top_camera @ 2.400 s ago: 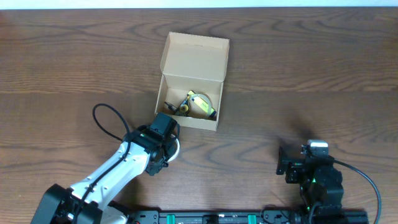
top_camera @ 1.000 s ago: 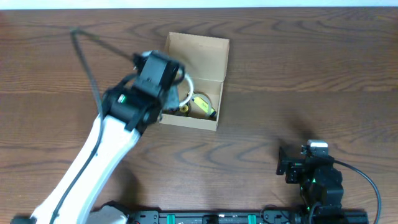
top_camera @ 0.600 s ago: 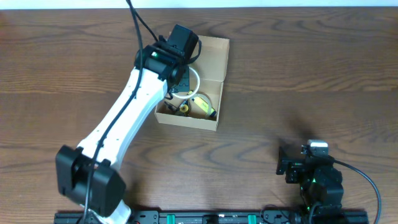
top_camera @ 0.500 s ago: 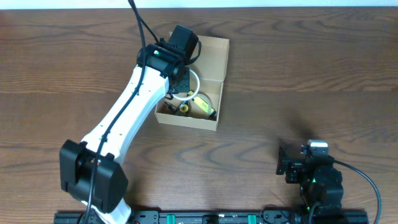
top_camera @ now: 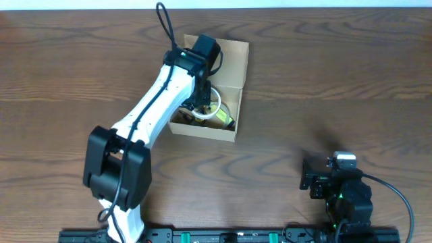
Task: Pack container
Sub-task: 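Carry the masking tape with the left gripper and place it in the box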
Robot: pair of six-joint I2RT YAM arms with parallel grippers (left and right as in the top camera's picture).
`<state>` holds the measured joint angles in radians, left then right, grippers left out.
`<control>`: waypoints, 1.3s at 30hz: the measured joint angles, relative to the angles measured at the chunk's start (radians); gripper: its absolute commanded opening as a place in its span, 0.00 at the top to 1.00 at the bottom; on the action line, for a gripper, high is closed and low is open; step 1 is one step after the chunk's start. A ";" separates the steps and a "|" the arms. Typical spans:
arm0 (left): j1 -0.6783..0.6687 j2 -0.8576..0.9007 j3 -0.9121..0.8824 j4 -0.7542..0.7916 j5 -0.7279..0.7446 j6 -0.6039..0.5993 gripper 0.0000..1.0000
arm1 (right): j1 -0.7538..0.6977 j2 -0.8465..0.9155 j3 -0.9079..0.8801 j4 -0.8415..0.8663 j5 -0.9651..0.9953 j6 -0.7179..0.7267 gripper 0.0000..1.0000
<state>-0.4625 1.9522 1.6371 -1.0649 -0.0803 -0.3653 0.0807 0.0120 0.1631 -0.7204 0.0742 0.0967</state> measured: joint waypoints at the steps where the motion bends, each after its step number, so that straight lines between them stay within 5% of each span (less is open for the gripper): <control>1: 0.000 0.009 0.000 0.003 0.004 0.000 0.94 | 0.000 0.000 0.000 0.000 0.000 0.000 0.01; 11: 0.000 0.060 0.000 0.040 0.026 0.000 0.94 | 0.000 0.000 0.000 0.000 0.000 0.000 0.01; 20: 0.000 0.072 0.000 0.047 0.029 0.003 0.79 | 0.000 0.000 0.000 0.000 0.000 0.000 0.01; 25: 0.000 0.072 0.000 0.056 0.028 0.007 0.63 | 0.000 0.000 0.000 0.000 0.000 0.000 0.01; 34: 0.000 0.047 0.000 0.107 0.028 0.003 0.59 | 0.000 0.000 0.000 0.000 0.000 0.000 0.01; 37: 0.000 -0.015 0.000 0.108 0.027 0.003 0.41 | 0.000 0.000 0.000 0.000 0.000 0.000 0.01; 39: 0.000 -0.090 0.000 0.108 0.024 0.003 0.06 | 0.000 0.000 0.000 0.000 0.000 0.000 0.01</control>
<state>-0.4625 1.8622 1.6371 -0.9565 -0.0566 -0.3618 0.0807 0.0120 0.1631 -0.7200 0.0746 0.0967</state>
